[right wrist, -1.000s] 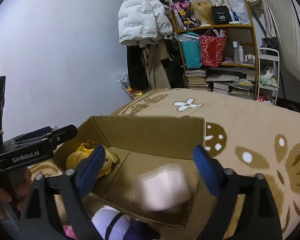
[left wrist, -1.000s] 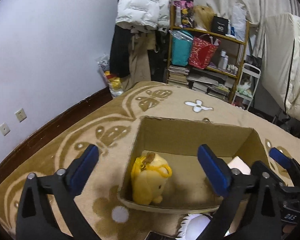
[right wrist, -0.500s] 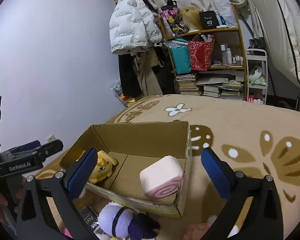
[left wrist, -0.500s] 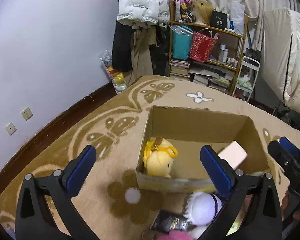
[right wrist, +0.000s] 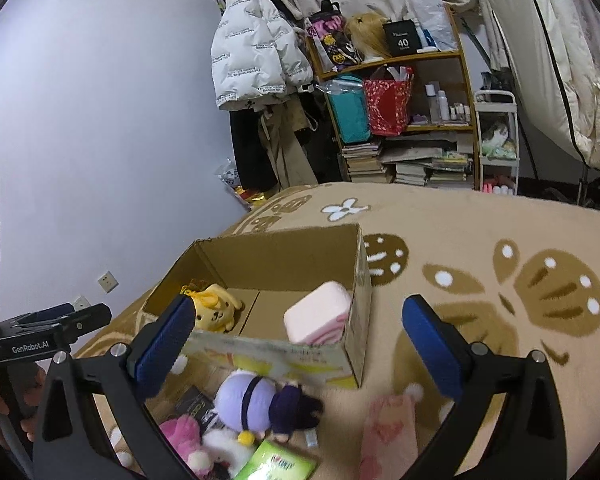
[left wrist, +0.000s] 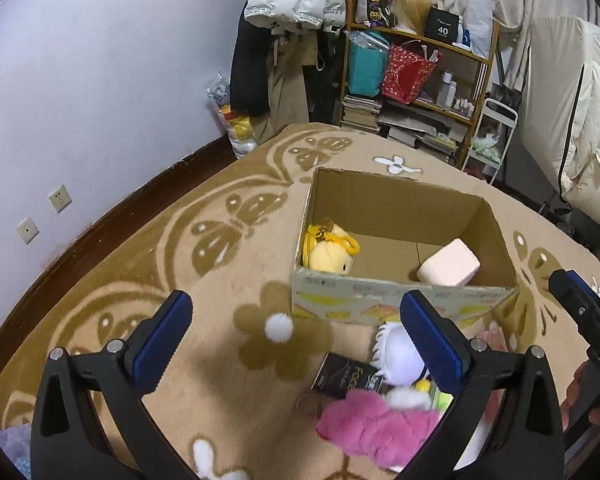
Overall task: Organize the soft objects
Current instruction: 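Grasp the pink plush with the left tool while the right tool grasps the pink wrapped item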
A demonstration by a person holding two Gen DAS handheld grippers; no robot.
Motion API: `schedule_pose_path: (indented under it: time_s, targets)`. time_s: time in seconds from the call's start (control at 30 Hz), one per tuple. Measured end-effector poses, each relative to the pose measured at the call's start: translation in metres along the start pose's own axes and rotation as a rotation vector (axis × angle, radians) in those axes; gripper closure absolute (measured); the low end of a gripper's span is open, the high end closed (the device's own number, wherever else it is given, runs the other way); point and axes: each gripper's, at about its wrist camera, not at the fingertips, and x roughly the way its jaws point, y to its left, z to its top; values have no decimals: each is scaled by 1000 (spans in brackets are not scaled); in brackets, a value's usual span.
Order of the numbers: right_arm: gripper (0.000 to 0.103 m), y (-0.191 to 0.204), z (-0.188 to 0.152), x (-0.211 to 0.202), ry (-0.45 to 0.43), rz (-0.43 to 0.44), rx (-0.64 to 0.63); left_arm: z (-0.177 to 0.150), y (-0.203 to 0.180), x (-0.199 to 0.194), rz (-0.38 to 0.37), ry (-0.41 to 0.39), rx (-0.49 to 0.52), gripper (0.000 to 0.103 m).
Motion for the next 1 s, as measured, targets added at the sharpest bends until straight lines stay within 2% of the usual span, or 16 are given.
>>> schedule_pose_path:
  time_s: [0.33,0.5,1.0]
  targets:
    - [0,-4,-20,-19,70,-47,18,-21,-4,-9,-38,52,22,0]
    - [0,-15,-29,-20,112,-71,71,-32,-9,-8,-58,79,22,0]
    - [0,-31,-54,9,262,-125,141,-55,-36,16,-80,193,84,0]
